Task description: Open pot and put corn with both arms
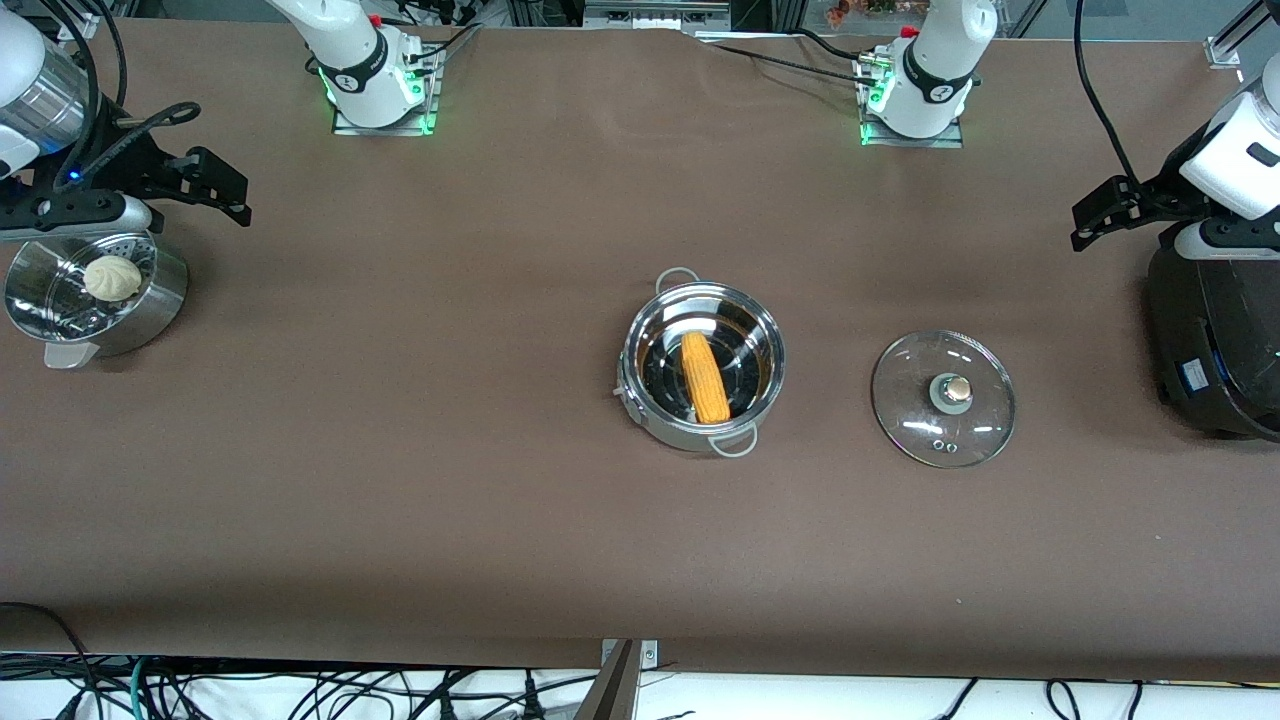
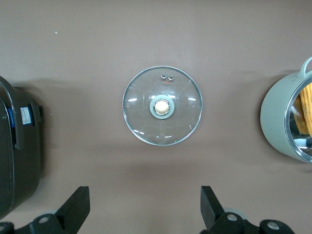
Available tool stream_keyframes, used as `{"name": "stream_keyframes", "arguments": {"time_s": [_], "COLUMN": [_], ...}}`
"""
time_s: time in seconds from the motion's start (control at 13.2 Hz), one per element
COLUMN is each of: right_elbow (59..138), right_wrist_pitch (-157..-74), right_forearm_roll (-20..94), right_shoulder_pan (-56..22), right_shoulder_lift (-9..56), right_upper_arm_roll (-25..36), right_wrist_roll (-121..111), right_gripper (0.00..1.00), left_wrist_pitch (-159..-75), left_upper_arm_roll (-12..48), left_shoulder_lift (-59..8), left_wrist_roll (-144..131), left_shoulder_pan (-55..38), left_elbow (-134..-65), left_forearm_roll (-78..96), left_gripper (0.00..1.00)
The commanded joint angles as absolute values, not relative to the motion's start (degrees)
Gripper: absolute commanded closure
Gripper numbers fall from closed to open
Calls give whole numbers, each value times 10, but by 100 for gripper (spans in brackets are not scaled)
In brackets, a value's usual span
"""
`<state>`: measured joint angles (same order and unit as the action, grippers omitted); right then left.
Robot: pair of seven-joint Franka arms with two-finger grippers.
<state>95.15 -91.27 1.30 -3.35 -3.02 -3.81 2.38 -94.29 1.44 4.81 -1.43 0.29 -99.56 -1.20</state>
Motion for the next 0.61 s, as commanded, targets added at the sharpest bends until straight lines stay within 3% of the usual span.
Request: {"name": "stream_keyframes", "arguments": {"time_s": [0.0, 0.53], "right_elbow": [965, 962], "right_wrist_pitch": [-918, -913], "right_forearm_roll": [17, 15], "right_shoulder_pan": [-20, -20], "right_shoulder_lift": [-40, -39], "right_upper_arm_roll": [-46, -45], "right_wrist_roll": [14, 13], "right_gripper": [0, 0], "left_wrist_pitch": [-940, -940], "left_upper_arm_roll": [13, 14], "left_shoulder_lift": [53, 53], "left_wrist_roll": [-2, -2], "left_shoulder_pan": [7, 7], "left_elbow": [-998, -998], "left_forearm_roll": [4, 4], "left_gripper": [0, 0]}}
